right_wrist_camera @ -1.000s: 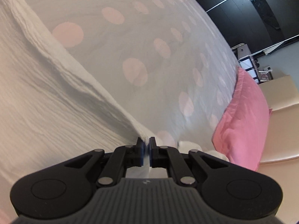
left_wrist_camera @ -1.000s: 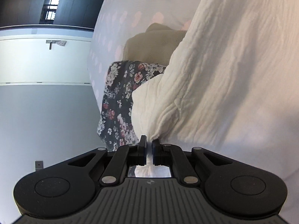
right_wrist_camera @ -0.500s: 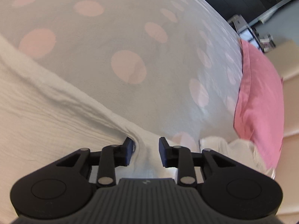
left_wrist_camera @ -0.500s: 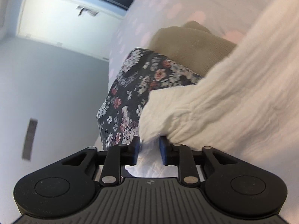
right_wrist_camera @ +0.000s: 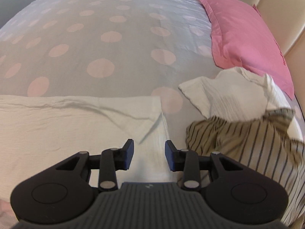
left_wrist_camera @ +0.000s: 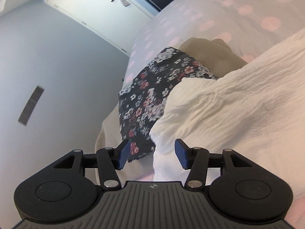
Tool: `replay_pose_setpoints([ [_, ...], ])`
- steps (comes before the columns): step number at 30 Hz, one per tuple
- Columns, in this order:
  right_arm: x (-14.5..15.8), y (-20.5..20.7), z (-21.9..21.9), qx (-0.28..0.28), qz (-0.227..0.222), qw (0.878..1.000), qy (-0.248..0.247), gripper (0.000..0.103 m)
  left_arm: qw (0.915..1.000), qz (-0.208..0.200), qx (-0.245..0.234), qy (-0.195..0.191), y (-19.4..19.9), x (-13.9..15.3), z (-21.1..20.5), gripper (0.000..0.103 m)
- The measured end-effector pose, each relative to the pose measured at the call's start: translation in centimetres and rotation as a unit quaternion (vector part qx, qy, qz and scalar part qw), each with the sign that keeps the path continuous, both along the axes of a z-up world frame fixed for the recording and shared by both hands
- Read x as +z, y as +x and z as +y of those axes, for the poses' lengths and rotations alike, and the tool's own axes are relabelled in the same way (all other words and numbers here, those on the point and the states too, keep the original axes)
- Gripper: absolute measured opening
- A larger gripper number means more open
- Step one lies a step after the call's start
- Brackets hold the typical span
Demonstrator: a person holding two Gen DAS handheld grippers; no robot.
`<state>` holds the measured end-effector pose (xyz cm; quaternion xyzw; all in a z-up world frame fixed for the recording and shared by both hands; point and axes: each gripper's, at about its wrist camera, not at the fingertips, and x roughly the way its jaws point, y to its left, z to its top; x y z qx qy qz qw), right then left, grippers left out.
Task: Fold clothes
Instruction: 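Move both open grippers over the folded white cloth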
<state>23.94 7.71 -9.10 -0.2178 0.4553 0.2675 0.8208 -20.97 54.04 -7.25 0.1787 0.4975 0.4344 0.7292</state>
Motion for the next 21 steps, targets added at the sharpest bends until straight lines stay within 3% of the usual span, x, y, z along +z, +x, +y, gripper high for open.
replay_pose_setpoints([
  [2, -0.6, -1.1, -0.8, 0.004, 0.006, 1.000, 0.006, 0.035, 0.9996, -0.017, 0.016, -0.015, -1.1, 0.4, -0.5, 0.050],
  [3, -1.0, -1.4, -1.0, 0.005, 0.008, 1.000, 0.005, 0.030, 0.9991, -0.025, 0.025, -0.025, -1.8, 0.4, -0.8, 0.050],
  [4, -1.5, -1.6, -1.1, 0.002, 0.007, 1.000, 0.003, 0.020, 0.9982, -0.033, 0.034, -0.036, -2.3, 0.1, -1.1, 0.050],
  [5, -2.0, -1.6, -1.1, -0.003, 0.007, 1.000, 0.003, 0.017, 0.9971, -0.042, 0.042, -0.048, -2.9, -0.1, -1.4, 0.050],
  [10, -4.1, -0.5, -0.7, -0.056, 0.013, 0.998, 0.029, 0.015, 0.9885, -0.070, 0.085, -0.104, -5.0, -2.2, -2.3, 0.049],
  [14, -5.5, 0.7, 0.5, -0.069, 0.014, 0.997, 0.029, 0.015, 0.9747, -0.098, 0.139, -0.146, -6.6, -3.0, -0.8, 0.049],
  [16, -6.3, 1.4, 1.3, -0.069, 0.017, 0.997, 0.021, 0.015, 0.9589, -0.133, 0.178, -0.176, -8.0, -3.2, 0.6, 0.049],
  [21, -7.9, 3.4, 3.2, -0.071, 0.011, 0.997, 0.001, 0.015, 0.8915, -0.233, 0.288, -0.261, -12.0, -4.4, 3.6, 0.049],
])
